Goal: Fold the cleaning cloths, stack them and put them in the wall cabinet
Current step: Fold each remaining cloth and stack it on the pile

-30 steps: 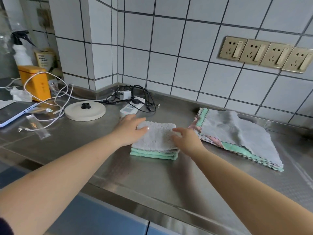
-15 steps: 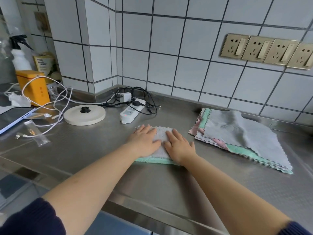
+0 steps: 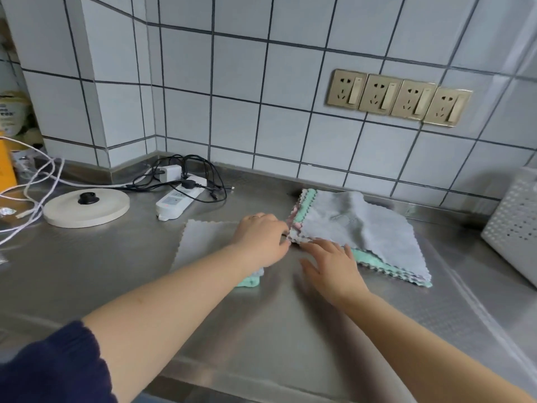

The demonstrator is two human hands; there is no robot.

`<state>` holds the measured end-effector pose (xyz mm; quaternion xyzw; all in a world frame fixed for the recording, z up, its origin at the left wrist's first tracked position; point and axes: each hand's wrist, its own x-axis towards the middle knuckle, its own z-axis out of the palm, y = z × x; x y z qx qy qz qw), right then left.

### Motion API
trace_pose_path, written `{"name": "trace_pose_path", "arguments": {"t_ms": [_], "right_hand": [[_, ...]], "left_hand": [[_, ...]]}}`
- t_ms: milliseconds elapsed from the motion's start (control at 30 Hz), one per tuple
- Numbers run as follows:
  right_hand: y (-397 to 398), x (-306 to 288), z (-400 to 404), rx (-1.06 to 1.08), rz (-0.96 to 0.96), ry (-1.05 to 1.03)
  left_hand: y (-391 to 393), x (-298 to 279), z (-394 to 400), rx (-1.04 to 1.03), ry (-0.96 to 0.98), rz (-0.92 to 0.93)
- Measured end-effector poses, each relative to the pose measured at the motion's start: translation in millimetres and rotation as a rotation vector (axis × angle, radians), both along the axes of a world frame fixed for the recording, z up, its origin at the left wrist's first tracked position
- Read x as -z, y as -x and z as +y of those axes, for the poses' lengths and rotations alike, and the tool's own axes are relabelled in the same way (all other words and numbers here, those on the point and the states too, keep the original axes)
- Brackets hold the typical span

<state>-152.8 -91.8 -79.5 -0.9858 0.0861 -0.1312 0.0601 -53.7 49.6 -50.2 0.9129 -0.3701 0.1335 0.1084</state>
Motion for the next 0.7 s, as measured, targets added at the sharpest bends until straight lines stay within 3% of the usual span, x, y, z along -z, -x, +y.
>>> {"name": "trace_pose_path", "arguments": {"t_ms": [133, 300, 433, 700], "right_hand": [[19.6, -10.5, -51.3, 0.088, -0.084, -0.019], [34.9, -9.5, -100.2, 0.191, -0.043, -0.033], [38.1, -5.5, -116.3, 0.211, -0.022, -0.144], [28.8, -6.7, -128.2, 0.178, -0.171, -0.281]], "left_hand": [[6.2, 5.3, -49.4, 0.060, 0.002, -0.014], [4.1, 17.3, -86.9, 0.157, 0.021, -0.013], [-5.0, 21.3, -95.2, 0.136, 0.045, 0.009], [-12.4, 11.0, -102.7, 0.137, 0.117, 0.076]]}}
